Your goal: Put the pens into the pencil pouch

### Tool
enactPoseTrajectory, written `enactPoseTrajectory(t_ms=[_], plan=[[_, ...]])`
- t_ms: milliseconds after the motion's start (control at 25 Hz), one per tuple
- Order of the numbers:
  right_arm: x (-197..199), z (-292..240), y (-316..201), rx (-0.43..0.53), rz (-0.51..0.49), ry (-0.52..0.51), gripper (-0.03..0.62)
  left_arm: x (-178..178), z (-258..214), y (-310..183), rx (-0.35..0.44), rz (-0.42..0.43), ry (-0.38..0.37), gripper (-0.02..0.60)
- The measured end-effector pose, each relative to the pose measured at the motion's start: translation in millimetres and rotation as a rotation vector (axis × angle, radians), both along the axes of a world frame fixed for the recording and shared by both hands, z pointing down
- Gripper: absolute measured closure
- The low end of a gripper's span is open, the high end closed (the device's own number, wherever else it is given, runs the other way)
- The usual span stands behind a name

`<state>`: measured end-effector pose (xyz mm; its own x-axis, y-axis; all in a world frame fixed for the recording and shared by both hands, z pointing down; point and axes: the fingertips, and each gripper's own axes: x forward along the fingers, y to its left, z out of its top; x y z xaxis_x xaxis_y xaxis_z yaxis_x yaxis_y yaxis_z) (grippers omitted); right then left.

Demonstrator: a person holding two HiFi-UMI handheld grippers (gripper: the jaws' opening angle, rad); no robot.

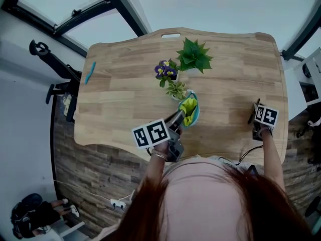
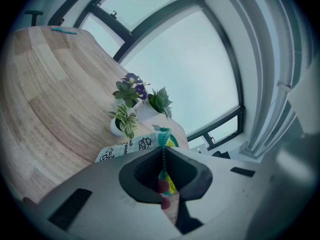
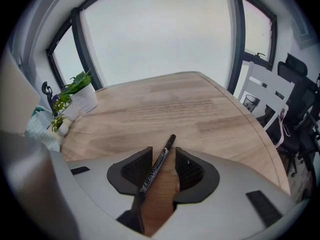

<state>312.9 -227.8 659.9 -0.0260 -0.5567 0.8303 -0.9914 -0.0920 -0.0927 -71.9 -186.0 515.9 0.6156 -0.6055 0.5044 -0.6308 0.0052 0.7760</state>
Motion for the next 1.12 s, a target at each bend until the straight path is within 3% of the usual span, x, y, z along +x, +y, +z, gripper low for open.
enactPoseTrajectory(t_ms=[280,440,560,800,1120], plan=[[0.2,1.5,-1.6,-0.035,-0.024,0.058,0.476,3.1,1.6,-1.0,-0.004,0.007,0.006,0.571],[-4.5,2.6,-2.9,-0.041,-0.024,0.057,0.518,5.5,2.6,-1.7,-0.005,0.011,0.01,0.57],[-7.2,2.4,-1.8,-0.05,-0.021,0.047,0.558,5.9,1.5,-0.6,-0.003,0.012,0.012,0.57],[-9.7,0.8,1.3,-0.043,0.016,-0.025,0.56,5.5,-0.5,1.0,0.004,0.011,0.017,0.571],[-23.8,-16.4,2.0,0.038,0.028,-0.078,0.56,5.0,-3.4,3.1,0.019,0.009,0.019,0.569]])
